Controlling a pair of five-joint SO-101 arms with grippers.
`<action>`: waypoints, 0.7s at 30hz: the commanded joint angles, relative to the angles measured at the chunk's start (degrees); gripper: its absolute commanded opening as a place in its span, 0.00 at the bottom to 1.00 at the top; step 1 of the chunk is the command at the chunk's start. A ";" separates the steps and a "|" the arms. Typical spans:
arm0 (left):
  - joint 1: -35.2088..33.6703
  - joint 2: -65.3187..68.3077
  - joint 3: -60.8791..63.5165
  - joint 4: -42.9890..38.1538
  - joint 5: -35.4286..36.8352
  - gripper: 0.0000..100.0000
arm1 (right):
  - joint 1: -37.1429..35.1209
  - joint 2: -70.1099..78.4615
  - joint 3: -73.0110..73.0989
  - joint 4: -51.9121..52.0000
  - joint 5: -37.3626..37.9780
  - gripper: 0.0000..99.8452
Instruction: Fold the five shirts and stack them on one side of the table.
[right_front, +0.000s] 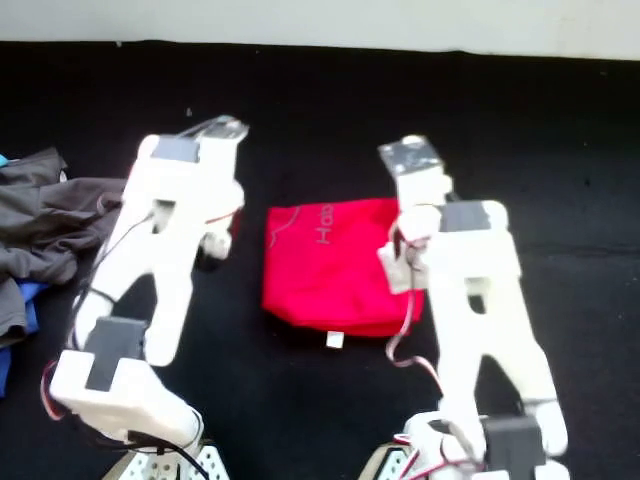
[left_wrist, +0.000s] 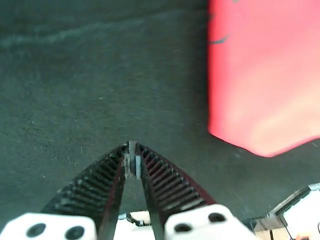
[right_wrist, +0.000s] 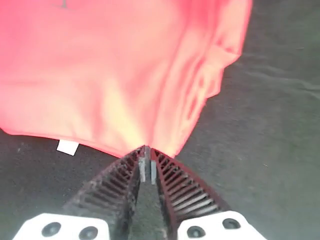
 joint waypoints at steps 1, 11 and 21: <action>-2.95 -6.02 9.80 -7.38 0.00 0.01 | -0.75 5.93 -2.77 -1.63 -0.53 0.01; -10.51 -8.40 25.01 -21.98 -0.09 0.01 | 4.88 18.59 -2.77 -4.35 -0.44 0.01; -11.47 -8.92 34.86 -34.64 0.00 0.01 | 7.34 13.05 -3.38 -0.31 -0.09 0.01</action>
